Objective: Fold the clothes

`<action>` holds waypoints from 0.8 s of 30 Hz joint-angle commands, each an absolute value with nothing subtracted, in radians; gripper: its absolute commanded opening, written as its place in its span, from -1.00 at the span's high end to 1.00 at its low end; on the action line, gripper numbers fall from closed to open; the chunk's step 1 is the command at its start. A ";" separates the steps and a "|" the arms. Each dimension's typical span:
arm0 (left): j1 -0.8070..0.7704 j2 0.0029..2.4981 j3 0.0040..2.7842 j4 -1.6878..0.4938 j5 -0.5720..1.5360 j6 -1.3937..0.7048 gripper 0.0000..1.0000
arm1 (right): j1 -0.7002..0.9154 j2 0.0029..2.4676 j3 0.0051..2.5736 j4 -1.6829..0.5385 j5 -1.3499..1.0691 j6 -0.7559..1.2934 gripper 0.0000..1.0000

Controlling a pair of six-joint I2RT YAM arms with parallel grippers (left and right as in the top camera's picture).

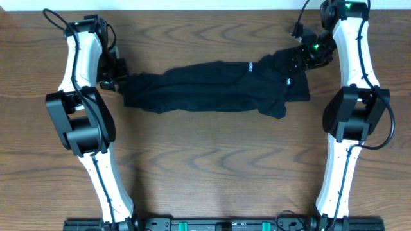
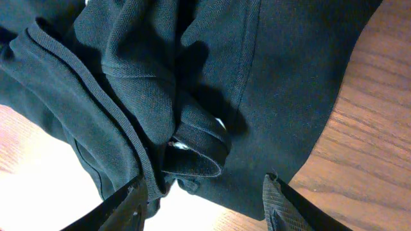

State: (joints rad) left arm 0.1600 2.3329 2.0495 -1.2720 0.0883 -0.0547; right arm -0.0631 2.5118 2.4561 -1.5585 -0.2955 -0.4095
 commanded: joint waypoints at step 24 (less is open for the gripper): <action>0.162 2.349 1.770 -0.958 0.401 0.202 -0.26 | -0.064 2.507 2.456 -1.559 -0.322 -0.420 -0.19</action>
